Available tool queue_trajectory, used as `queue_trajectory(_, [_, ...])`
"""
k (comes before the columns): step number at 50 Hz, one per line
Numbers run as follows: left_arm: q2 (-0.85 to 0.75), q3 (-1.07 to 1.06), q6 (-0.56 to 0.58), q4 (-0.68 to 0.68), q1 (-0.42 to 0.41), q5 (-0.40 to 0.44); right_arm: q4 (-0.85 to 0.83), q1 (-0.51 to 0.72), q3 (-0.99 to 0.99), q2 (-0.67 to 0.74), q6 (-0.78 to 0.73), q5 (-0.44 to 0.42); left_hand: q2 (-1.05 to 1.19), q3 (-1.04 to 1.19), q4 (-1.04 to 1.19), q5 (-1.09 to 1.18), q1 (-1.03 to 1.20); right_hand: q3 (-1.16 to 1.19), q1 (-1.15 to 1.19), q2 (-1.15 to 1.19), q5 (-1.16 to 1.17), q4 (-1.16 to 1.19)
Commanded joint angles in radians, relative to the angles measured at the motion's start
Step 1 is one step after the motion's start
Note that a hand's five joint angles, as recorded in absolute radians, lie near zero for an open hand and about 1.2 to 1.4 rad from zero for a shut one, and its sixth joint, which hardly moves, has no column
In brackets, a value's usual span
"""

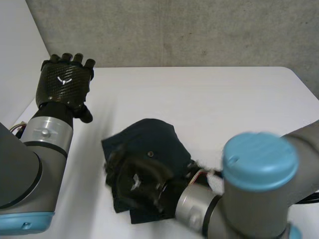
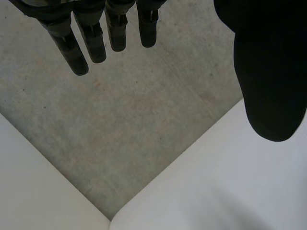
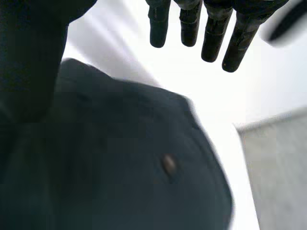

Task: Fold the shorts.

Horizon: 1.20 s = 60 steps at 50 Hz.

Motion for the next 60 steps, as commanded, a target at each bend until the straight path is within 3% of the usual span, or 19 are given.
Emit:
queue_trajectory(1, [-0.045,0.034,-0.001,-0.005,-0.069,-0.009,0.014,-0.19,-0.088,-0.096,0.589,0.083,-0.022,-0.032,-0.024,-0.041,-0.023,-0.039,-0.033,-0.045,-0.074,-0.063])
queue_trajectory(3, [-0.084,0.042,-0.005,-0.015,-0.114,-0.018,0.049,-0.219,-0.114,-0.09,0.716,0.1,-0.017,-0.026,-0.018,-0.035,-0.017,-0.039,-0.033,-0.045,-0.074,-0.063])
queue_trajectory(6, [-0.123,0.047,-0.019,-0.035,-0.156,-0.035,0.116,-0.236,-0.154,-0.031,0.764,0.123,-0.005,-0.014,-0.006,-0.023,-0.005,-0.039,-0.033,-0.045,-0.074,-0.063])
queue_trajectory(13, [-0.229,0.053,-0.109,-0.162,-0.201,-0.108,0.264,-0.225,-0.28,0.176,0.674,0.192,0.01,0.0,0.008,-0.009,0.01,-0.039,-0.033,-0.045,-0.074,-0.063])
queue_trajectory(18, [-0.359,0.059,-0.195,-0.264,-0.205,-0.102,0.29,-0.225,-0.35,0.314,0.599,0.278,0.004,-0.006,0.002,-0.014,0.004,-0.039,-0.033,-0.045,-0.074,-0.063])
queue_trajectory(23, [-0.405,0.077,-0.206,-0.302,-0.197,-0.095,0.279,-0.225,-0.363,0.342,0.548,0.338,0.001,-0.009,-0.001,-0.017,0.001,-0.039,-0.033,-0.045,-0.074,-0.063])
queue_trajectory(33, [-0.381,0.137,-0.206,-0.308,-0.193,-0.05,0.215,-0.225,-0.327,0.255,0.537,0.356,-0.005,-0.014,-0.006,-0.023,-0.005,-0.039,-0.033,-0.045,-0.074,-0.063])
queue_trajectory(40, [-0.218,0.217,-0.2,-0.351,-0.193,-0.021,0.106,-0.227,-0.307,0.137,0.562,0.376,-0.014,-0.023,-0.015,-0.032,-0.014,-0.039,-0.033,-0.045,-0.074,-0.063])
queue_trajectory(42, [-0.171,0.252,-0.205,-0.371,-0.184,-0.02,0.081,-0.233,-0.307,0.076,0.574,0.396,-0.014,-0.023,-0.015,-0.032,-0.014,-0.039,-0.033,-0.045,-0.074,-0.063])
queue_trajectory(48, [-0.017,0.413,-0.211,-0.518,-0.081,-0.02,0.049,-0.236,-0.35,-0.121,0.632,0.565,0.016,0.006,0.014,-0.003,0.016,-0.039,-0.033,-0.045,-0.074,-0.063])
queue_trajectory(52, [0.018,0.488,-0.223,-0.629,-0.026,-0.018,0.086,-0.245,-0.384,-0.164,0.635,0.623,0.025,0.015,0.023,0.006,0.024,-0.039,-0.033,-0.045,-0.074,-0.063])
queue_trajectory(60, [0.03,0.522,-0.241,-0.719,0.003,0.017,0.305,-0.27,-0.479,-0.167,0.675,0.6,0.01,0.0,0.008,-0.009,0.01,-0.039,-0.033,-0.045,-0.074,-0.063])
